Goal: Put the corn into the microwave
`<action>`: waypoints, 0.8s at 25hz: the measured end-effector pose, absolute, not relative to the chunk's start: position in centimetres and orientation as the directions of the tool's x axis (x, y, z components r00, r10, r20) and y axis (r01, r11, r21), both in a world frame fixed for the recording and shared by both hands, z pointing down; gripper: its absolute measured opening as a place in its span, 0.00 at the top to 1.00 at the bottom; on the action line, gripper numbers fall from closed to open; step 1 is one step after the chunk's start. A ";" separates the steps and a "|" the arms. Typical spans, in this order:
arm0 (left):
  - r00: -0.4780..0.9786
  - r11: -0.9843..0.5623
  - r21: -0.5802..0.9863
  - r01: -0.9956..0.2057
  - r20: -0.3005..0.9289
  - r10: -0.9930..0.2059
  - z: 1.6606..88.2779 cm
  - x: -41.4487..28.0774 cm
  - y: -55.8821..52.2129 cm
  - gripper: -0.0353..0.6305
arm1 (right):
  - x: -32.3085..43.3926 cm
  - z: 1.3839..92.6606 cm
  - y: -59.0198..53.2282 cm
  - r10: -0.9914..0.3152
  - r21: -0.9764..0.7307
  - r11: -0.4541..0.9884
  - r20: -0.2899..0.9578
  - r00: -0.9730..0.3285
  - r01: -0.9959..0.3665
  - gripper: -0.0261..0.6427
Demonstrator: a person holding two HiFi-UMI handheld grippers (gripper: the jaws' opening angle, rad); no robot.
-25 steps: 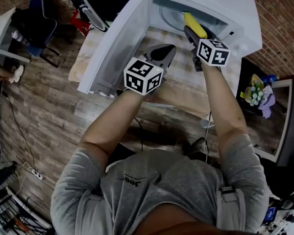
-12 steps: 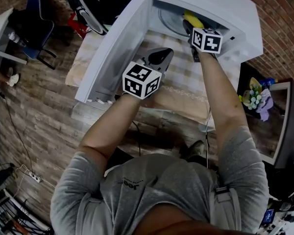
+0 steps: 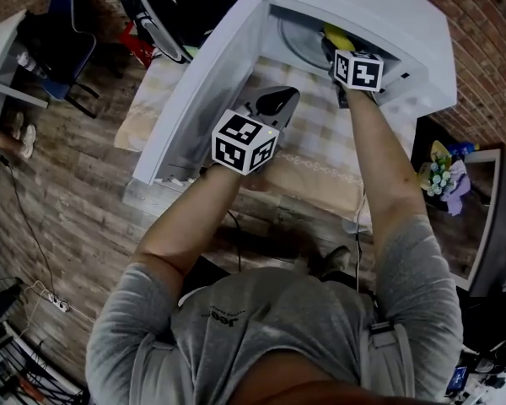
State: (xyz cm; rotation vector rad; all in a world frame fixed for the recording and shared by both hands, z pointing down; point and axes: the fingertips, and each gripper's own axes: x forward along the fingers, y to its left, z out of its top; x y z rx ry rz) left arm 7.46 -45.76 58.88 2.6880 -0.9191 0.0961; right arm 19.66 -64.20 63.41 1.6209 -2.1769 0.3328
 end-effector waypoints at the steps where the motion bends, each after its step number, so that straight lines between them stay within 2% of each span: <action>1: 0.792 -0.750 0.257 -0.609 0.158 -0.589 58.9 7.4 -45.8 0.91 | 19.8 63.4 -64.3 -0.858 0.059 0.293 0.456 -0.235 -0.954 0.57; 20: 0.781 -0.737 0.260 -0.624 0.169 -0.602 59.1 6.7 -46.3 0.91 | 20.4 64.8 -65.2 -0.831 0.196 0.264 0.542 -0.120 -0.944 0.57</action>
